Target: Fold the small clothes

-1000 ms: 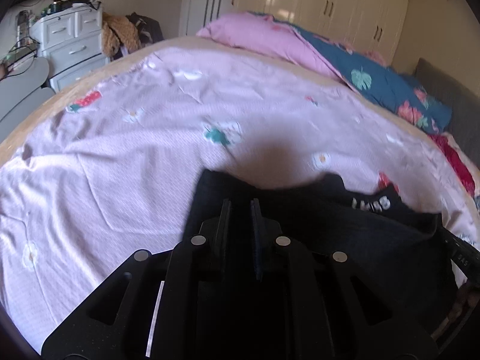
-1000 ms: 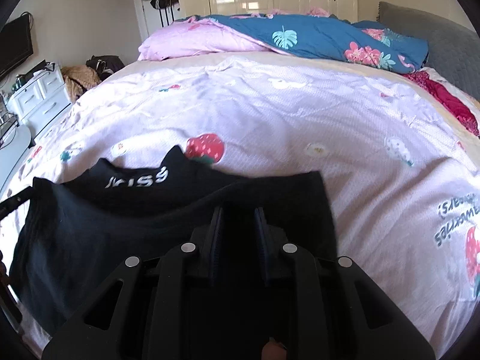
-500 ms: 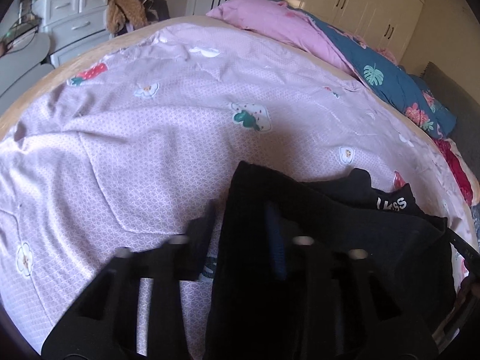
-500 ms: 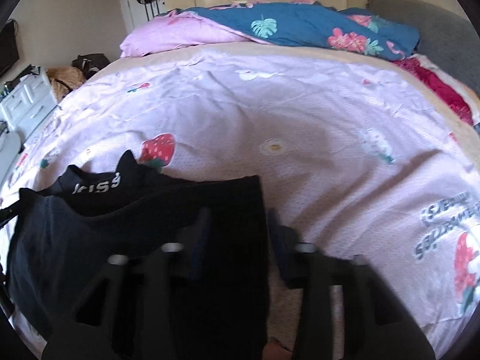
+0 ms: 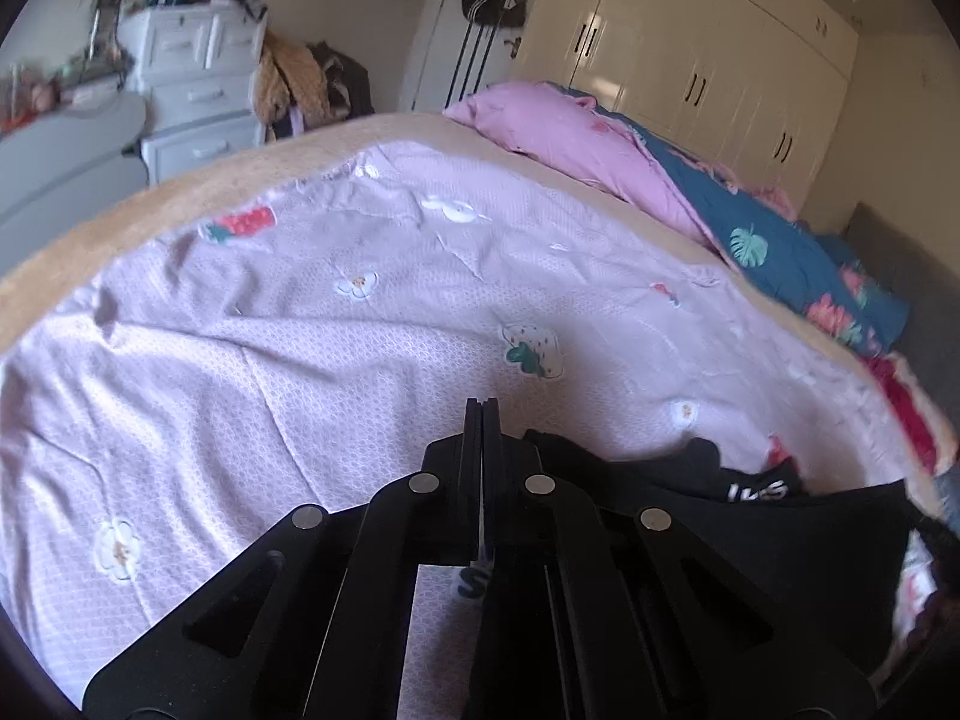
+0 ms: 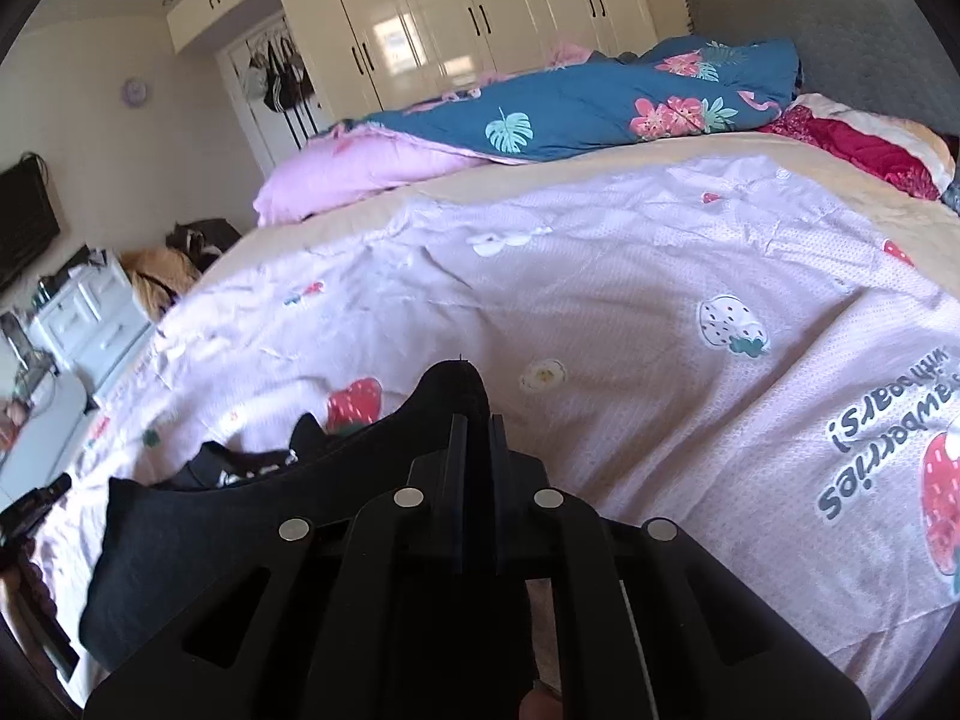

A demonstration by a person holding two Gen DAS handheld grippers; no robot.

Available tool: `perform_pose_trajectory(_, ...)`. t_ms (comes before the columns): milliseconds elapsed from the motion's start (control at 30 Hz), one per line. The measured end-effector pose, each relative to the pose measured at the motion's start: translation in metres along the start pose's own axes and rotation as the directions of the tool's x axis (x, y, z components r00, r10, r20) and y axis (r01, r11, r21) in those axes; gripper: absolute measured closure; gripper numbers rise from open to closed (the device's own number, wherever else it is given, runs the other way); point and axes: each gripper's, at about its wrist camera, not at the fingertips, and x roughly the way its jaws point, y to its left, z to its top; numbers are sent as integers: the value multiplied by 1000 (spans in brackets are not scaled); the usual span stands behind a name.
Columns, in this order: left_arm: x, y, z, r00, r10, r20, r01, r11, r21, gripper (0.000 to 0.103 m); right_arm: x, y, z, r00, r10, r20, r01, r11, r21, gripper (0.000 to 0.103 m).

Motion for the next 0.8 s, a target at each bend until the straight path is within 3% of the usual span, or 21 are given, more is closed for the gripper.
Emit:
perform_pose_trajectory(133, 17, 2, -6, 995, -45, -88, 44, 999, -18, 103, 10, 3, -4, 999, -40, -29, 39, 999, -35, 97)
perform_pose_trajectory(200, 27, 0, -9, 990, -51, -132, 50, 999, -14, 92, 15, 3, -7, 998, -49, -49, 47, 998, -41, 97)
perform_pose_trajectory(233, 31, -1, -11, 989, -49, -142, 48, 999, -10, 81, 17, 3, -8, 997, -51, -59, 49, 998, -40, 97)
perform_pose_trajectory(333, 41, -5, -15, 982, -71, -175, 71, 997, -5, 74, 20, 3, -11, 996, -55, -74, 52, 998, -39, 96)
perform_pose_trajectory(400, 50, -9, -18, 975, -77, -208, 81, 997, 13, 64, 21, 3, -13, 995, -60, -77, 56, 997, -43, 96)
perform_pose_trajectory(467, 57, -13, -22, 974, -46, -220, 57, 997, 44, 67, 24, 4, -15, 995, -63, -82, 60, 997, -47, 95)
perform_pose_trajectory(500, 59, -15, -24, 974, -42, -222, 55, 997, 56, 91, 25, 5, -15, 994, -67, -82, 63, 997, -51, 95)
perform_pose_trajectory(533, 60, -17, -24, 974, -48, -220, 64, 996, 66, 98, 25, 5, -15, 994, -68, -83, 63, 996, -55, 95)
perform_pose_trajectory(633, 44, -28, -21, 989, -13, -150, 32, 992, 123, 99, 22, 6, -14, 995, -73, -64, 69, 996, -60, 97)
perform_pose_trajectory(800, 17, -22, -3, 999, -45, -30, 47, 995, 92, 99, 7, 3, -4, 999, -38, 9, 38, 999, -28, 97)
